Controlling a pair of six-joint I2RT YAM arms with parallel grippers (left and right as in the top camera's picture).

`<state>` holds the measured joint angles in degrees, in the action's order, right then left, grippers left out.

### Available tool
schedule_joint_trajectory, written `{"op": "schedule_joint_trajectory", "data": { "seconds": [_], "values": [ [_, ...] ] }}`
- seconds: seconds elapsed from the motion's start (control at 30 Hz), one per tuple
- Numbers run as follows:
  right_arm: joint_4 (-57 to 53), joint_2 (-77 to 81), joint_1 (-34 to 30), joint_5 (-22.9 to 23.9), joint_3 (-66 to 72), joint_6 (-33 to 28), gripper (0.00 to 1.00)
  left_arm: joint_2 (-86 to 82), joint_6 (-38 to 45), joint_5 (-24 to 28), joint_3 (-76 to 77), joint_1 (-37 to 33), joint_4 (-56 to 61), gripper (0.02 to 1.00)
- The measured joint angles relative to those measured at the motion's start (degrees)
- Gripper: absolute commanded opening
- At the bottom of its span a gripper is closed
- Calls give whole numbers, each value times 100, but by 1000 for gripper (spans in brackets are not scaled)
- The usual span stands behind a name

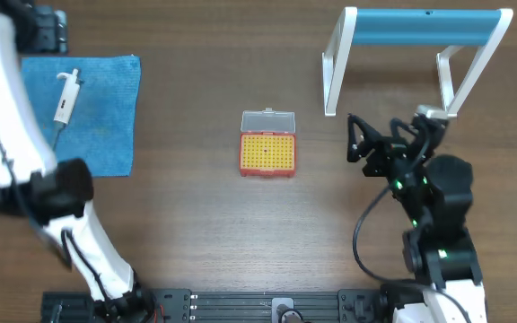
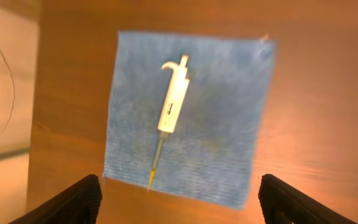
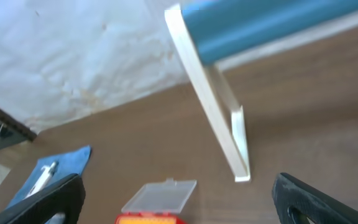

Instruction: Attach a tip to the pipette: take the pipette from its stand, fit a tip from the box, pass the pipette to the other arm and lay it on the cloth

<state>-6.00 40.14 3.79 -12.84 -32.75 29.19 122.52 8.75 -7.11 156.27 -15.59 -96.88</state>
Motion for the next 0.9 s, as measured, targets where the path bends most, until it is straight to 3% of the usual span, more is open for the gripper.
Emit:
{"op": "schedule_joint_trajectory", "data": {
  "seconds": [0.1, 0.2, 0.43, 0.7, 0.9],
  "values": [
    [-267, -542, -4, 153, 0, -260, 974, -717, -55, 398, -20, -24, 2, 818],
    [-1198, -1095, -4, 236, -35, -570, 974, -1801, -114, 763, -660, -26, 98, 818],
    [-2441, -2374, -4, 315, -33, -992, 974, -5143, -155, 1266, -5034, -35, 131, 820],
    [-2874, -3051, -4, 422, -20, -1606, 974, -9016, -1231, 2015, -8913, -37, 2610, 820],
    [-2870, -3062, -4, 758, 402, -2192, 974, -10380, -1969, 2409, -10732, -37, 4218, 820]
  ]
}}
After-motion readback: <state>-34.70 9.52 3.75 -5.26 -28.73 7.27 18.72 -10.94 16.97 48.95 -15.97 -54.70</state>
